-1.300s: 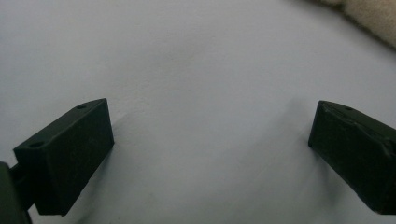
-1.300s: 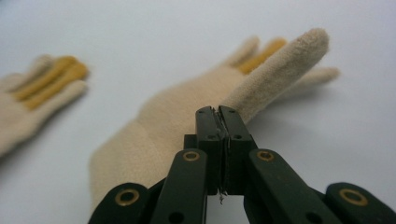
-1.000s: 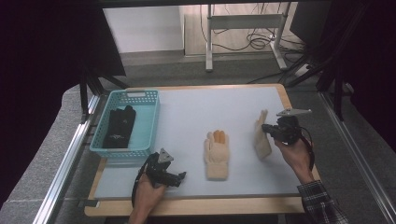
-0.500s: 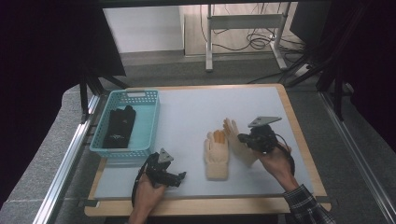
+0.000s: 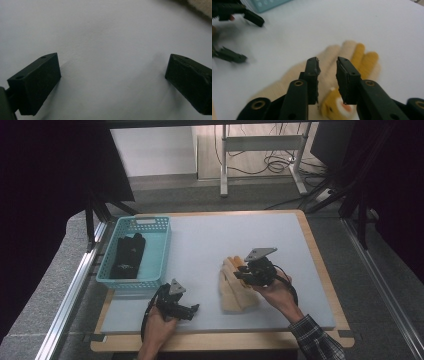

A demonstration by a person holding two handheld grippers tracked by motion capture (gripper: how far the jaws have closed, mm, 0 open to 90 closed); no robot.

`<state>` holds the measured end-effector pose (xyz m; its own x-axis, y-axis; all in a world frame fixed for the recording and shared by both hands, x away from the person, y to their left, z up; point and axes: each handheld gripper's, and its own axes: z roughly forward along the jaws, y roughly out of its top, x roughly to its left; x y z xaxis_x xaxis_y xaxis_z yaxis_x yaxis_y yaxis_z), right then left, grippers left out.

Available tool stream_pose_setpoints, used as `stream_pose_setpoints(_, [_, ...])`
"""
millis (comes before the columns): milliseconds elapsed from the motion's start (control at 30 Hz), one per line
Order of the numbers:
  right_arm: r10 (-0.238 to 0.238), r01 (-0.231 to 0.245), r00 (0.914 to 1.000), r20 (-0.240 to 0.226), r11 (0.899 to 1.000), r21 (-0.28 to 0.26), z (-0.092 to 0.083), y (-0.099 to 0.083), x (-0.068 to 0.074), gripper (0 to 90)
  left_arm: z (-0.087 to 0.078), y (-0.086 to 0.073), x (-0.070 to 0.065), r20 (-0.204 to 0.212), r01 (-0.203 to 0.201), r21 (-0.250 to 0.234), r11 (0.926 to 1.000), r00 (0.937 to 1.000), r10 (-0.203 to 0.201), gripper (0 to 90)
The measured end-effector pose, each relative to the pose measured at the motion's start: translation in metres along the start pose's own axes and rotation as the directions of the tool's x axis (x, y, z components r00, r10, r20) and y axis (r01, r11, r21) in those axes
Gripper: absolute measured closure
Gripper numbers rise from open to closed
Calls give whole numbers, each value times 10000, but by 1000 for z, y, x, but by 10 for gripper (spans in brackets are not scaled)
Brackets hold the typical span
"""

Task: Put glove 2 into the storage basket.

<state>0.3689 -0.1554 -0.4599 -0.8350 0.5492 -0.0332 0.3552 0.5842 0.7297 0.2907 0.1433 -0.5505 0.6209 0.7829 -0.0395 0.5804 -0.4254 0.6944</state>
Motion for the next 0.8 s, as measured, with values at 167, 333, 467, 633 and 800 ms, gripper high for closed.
stream_pose_setpoints(167, [54,-53,9998,-185,10000,41,-4,-23,-17,526,0,0,0,7,-2,13,10000,10000,2,2])
stream_pose_setpoints(333, [-132,135,9972,-729,9999,29,2,-43,-29,450,0,0,0,10,9,12,10000,10000,-9,1])
stream_pose_setpoints(467, [-413,416,9910,-1271,9991,-1,16,-50,-32,427,0,0,0,6,23,-2,10000,10000,-23,2])
stream_pose_setpoints(633, [-261,285,9903,-1368,9995,157,27,-54,-31,564,0,0,0,6,16,-1,10000,10000,-16,2])
stream_pose_setpoints(800, [83,-76,9944,-1053,9999,71,9,-44,-21,598,0,0,0,8,17,1,10000,10000,-17,2])
